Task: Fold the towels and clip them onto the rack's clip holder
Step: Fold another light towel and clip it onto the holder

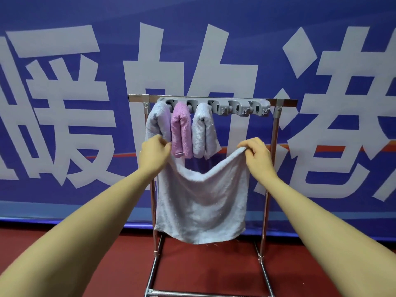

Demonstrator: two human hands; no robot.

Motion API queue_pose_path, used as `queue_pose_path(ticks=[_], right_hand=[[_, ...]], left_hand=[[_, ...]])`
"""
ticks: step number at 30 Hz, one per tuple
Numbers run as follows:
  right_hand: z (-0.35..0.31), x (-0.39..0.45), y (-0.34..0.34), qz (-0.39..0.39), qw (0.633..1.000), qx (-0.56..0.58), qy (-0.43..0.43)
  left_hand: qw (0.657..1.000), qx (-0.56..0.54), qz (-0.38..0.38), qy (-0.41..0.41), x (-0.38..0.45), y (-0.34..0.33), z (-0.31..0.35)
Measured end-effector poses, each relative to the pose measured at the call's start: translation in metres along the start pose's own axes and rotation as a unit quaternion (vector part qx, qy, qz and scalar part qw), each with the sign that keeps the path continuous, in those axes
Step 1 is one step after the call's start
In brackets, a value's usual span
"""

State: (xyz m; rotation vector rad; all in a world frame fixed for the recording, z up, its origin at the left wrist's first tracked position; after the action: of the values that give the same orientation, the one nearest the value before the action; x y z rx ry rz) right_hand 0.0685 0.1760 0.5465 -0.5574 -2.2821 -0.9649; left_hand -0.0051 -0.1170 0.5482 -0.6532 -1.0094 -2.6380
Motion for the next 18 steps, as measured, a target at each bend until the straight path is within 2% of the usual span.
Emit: queue_pose_path(ticks=[4,12,14,18], right_hand=[[-0.031,-0.001,-0.025,-0.017,0.997,-0.042,0.065],[-0.043,-0.003,-0.047,-0.048,0.998,0.047,0.007],[-0.042,-0.005,-0.049,-0.061,0.995,0.083,-0.008],[-0.044,-0.006,-0.045,-0.046,0.993,0.111,0.017]], left_hand=[[0.99,0.001,-0.073,-0.121,-0.01,-0.038,0.046],[0.97,-0.096,-0.16,-0.159,-0.029,-0.071,0.087],[0.959,-0.084,-0.199,-0.184,-0.036,-0.079,0.094],[0.943,-0.05,-0.237,-0.227,-0.045,-0.089,0.099]])
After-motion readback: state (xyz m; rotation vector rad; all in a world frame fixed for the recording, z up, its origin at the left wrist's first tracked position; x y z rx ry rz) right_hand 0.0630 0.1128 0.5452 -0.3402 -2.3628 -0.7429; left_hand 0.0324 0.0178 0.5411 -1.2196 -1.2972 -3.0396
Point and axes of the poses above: each hand's wrist, its own x-axis towards the middle knuckle, its own y-axis out of the back of the hand, z = x × y, the point moved 10 cm from there along x, towards the middle knuckle, and after that the axes turned 4 degrees about -z, right-handed, at the moved point
